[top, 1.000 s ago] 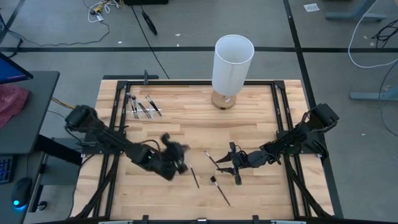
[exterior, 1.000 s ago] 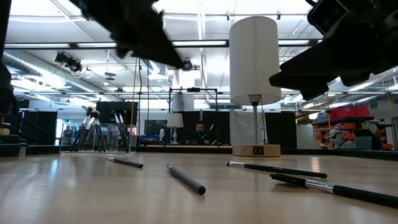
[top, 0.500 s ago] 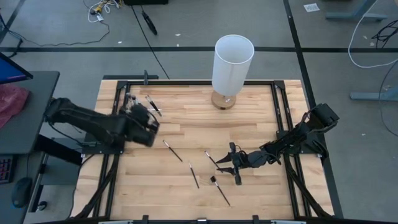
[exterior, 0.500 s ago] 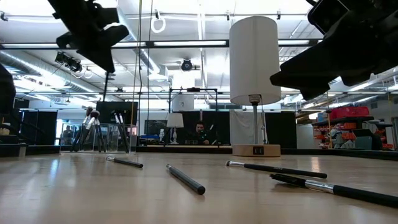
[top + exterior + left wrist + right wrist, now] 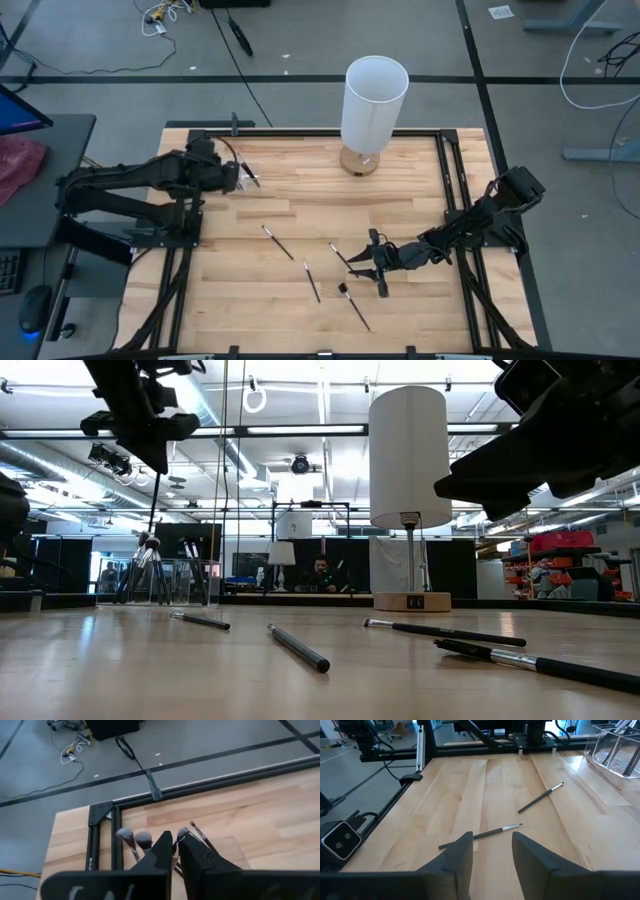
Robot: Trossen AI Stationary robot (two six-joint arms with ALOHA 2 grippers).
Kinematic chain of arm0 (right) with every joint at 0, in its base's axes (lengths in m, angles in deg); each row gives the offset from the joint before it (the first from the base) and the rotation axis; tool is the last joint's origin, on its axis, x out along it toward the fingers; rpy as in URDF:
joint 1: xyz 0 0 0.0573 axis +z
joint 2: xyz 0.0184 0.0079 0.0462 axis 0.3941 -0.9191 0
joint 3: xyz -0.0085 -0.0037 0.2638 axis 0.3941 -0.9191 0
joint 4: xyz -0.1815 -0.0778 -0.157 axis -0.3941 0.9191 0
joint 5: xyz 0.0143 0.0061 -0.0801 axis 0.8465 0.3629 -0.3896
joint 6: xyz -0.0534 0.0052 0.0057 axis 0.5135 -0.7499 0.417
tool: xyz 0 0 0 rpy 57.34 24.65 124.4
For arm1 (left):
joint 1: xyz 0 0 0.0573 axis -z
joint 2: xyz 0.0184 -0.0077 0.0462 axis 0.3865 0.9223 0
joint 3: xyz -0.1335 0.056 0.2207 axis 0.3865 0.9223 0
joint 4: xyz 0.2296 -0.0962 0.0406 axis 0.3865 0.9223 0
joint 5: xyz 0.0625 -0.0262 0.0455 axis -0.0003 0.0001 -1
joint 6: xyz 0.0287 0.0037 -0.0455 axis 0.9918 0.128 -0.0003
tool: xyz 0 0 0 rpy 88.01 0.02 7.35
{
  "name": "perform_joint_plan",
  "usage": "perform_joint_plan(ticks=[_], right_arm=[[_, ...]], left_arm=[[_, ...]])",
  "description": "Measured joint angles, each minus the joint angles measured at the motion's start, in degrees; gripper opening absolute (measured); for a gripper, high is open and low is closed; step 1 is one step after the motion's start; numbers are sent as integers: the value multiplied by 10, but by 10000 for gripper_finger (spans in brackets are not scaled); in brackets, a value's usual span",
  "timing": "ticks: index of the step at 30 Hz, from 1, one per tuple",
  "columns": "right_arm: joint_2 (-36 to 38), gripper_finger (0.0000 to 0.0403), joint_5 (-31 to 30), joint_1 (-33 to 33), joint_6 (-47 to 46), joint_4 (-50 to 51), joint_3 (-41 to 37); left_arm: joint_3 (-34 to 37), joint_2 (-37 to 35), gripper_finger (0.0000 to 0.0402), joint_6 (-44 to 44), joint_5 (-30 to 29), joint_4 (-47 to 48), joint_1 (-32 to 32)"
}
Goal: Put items in baskets/containers
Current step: Put the black eyeshadow brush into the transparent organizer
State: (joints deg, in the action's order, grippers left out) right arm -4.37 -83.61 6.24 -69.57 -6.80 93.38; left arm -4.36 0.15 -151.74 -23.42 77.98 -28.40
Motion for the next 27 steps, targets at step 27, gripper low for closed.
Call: perform_joint_plan(ticks=[27], right_arm=[[0,136,0,0,-3,-1,0]], left_arm=[[224,-19,27,133,175,-336,-205]])
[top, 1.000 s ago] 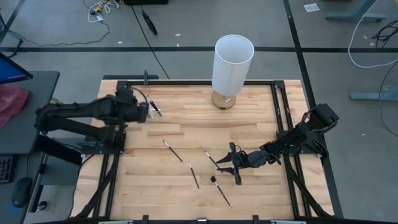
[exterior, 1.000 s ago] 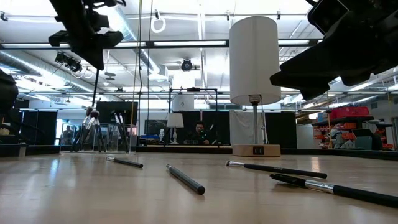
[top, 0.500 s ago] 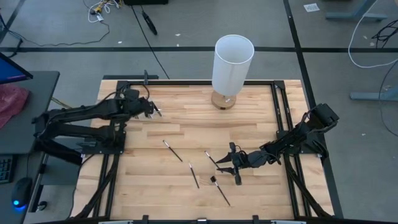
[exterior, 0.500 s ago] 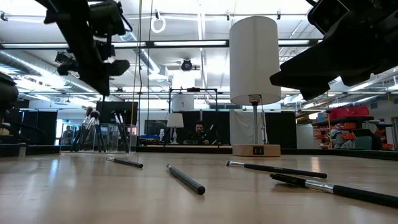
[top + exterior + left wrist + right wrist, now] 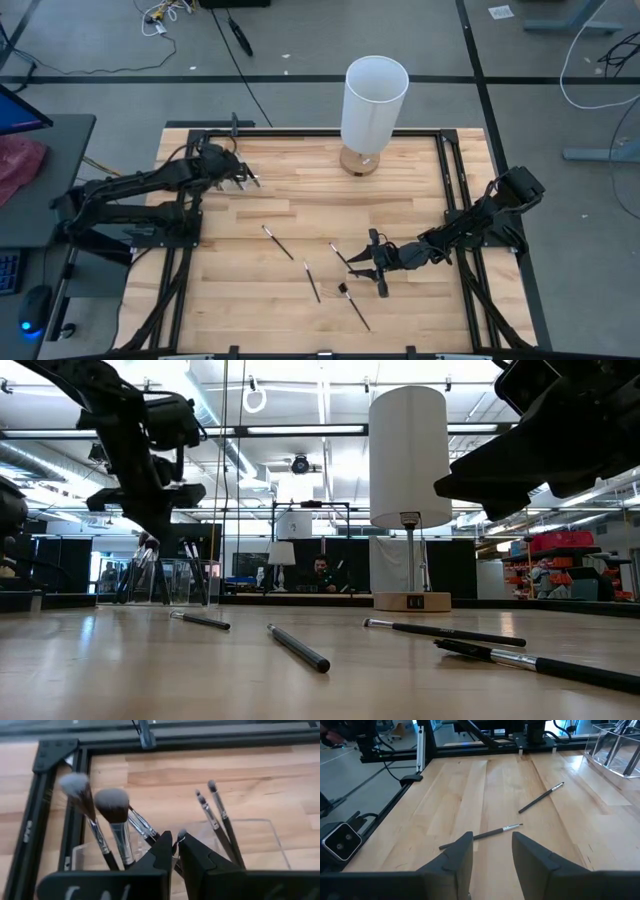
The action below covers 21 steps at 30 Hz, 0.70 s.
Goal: Put items in baskets/containers
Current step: Put the black eyeshadow brush into the transparent organizer
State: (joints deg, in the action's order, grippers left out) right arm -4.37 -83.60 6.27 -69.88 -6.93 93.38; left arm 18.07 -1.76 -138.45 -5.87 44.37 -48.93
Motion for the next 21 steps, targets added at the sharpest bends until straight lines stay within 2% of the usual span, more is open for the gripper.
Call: perform_joint_plan(ticks=[5,16,21], right_arm=[[0,136,0,0,-1,0,0],[0,136,0,0,-1,0,0],[0,136,0,0,-1,0,0]], left_arm=[[2,1,28,1,33,-2,-26],[2,1,31,6,36,-1,-30],[2,2,62,15,41,4,-30]])
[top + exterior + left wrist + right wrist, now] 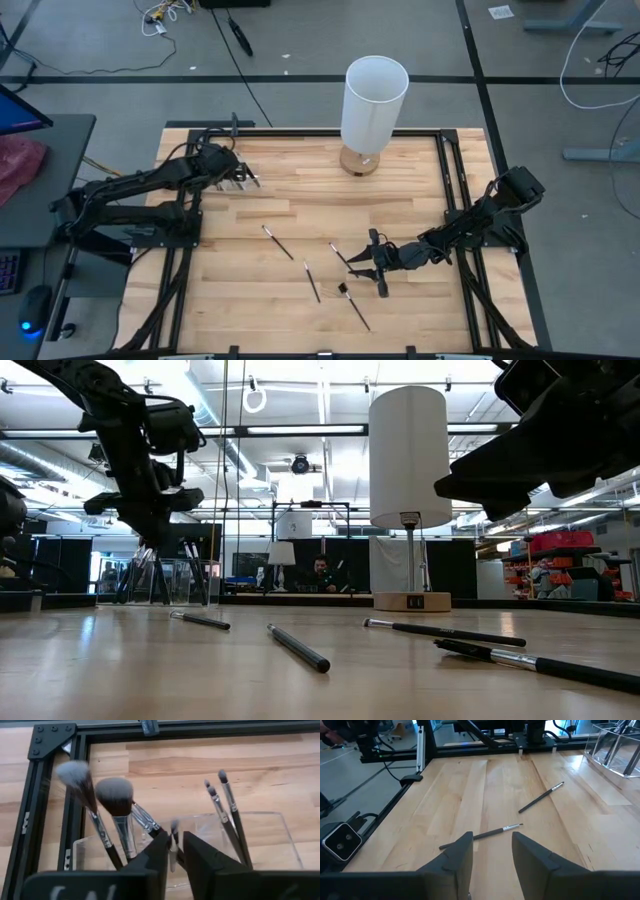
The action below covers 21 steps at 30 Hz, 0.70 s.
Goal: Put items in baskets/containers
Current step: Put the black eyeshadow brush into the transparent organizer
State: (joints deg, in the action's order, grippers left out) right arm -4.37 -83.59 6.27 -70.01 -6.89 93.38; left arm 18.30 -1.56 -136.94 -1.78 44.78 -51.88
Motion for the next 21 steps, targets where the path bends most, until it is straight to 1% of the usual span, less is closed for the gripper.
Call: perform_joint_plan(ticks=[5,9,13,16,19,21], right_arm=[[0,136,0,0,0,0,0],[0,136,0,0,-1,0,0],[0,136,0,0,-9,0,0],[0,136,0,0,-9,0,0],[0,136,0,0,-9,0,0],[0,136,0,0,-10,0,0]], left_arm=[[0,0,112,2,-7,-1,-3],[0,-1,136,5,-29,-1,-15],[-4,-10,145,28,-48,0,-19],[-25,-24,146,52,-49,0,-14],[-57,-41,143,69,-50,-1,11],[-81,-50,140,77,-50,-3,40]])
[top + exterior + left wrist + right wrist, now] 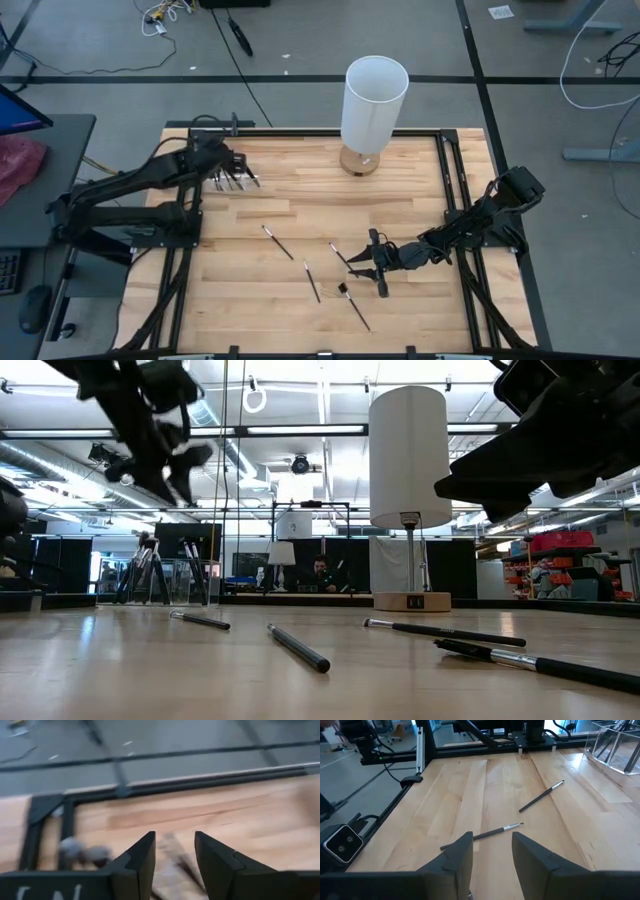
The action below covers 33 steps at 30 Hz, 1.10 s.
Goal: Put items in baskets/containers
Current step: Put the black eyeshadow brush into the transparent organizer
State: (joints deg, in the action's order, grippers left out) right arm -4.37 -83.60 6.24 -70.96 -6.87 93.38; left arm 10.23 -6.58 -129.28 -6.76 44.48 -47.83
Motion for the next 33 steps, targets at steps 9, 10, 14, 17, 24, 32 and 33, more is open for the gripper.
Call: perform_joint_plan(ticks=[9,10,14,17,24,32,33], right_arm=[[0,136,0,0,-8,0,0],[0,136,0,0,-8,0,0],[0,136,0,0,-8,-4,0],[-1,136,0,0,-3,-8,0],[-1,136,0,0,-1,-8,0],[-1,136,0,0,13,-9,0],[-1,136,0,0,14,-9,0]], left_arm=[[-13,29,108,-20,-63,-112,257],[-8,44,104,-27,-76,-127,291],[-7,135,83,-37,-125,-231,412],[-7,216,68,-15,-139,-353,479],[-8,375,44,15,-92,-518,571],[-8,492,45,-43,24,-632,577],[-8,496,48,-53,12,-646,573]])
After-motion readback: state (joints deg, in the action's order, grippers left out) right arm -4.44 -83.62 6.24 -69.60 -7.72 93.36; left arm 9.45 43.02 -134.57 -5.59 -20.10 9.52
